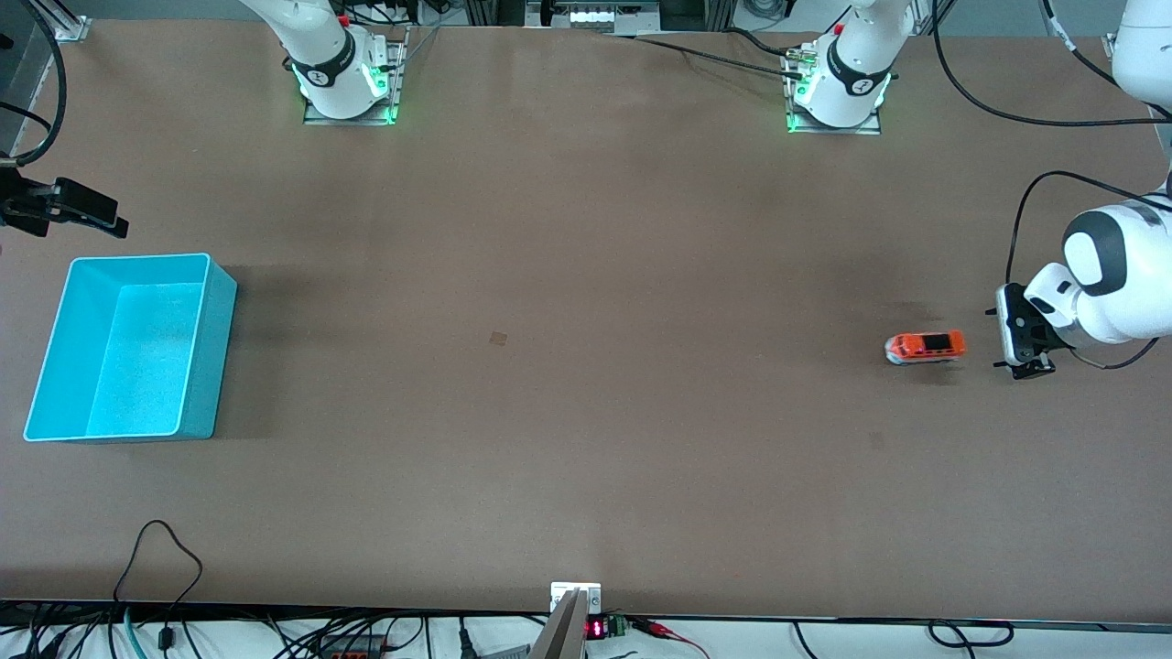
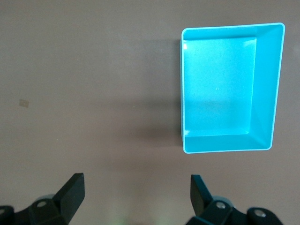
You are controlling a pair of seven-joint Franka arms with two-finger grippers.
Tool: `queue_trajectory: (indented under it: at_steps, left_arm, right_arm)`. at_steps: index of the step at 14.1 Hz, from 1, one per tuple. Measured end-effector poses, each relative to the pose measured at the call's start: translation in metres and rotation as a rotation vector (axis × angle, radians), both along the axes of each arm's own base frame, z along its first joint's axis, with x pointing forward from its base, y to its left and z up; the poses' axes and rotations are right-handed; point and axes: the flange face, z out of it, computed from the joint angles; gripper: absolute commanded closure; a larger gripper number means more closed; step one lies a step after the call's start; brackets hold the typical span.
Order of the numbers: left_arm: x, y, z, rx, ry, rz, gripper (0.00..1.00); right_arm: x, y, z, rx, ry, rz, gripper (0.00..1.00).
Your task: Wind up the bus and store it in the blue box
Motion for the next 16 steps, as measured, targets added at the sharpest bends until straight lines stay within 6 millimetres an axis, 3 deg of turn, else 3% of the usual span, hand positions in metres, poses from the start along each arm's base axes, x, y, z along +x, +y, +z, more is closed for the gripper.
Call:
queue_trajectory:
  at_steps: [8, 13, 16]
  left_arm:
    - [0.0, -0.054, 0.089, 0.058, 0.053, 0.15, 0.0]
    - [0.012, -0.093, 0.145, 0.095, 0.113, 0.19, 0.0]
    - [0.014, -0.1, 0.181, 0.119, 0.132, 0.263, 0.0]
  right_arm:
    - [0.0, 0.0, 0.0, 0.0, 0.0, 0.0, 0.0]
    - [0.0, 0.0, 0.0, 0.0, 0.0, 0.0, 0.0]
    - [0.0, 0.0, 0.0, 0.0, 0.0, 0.0, 0.0]
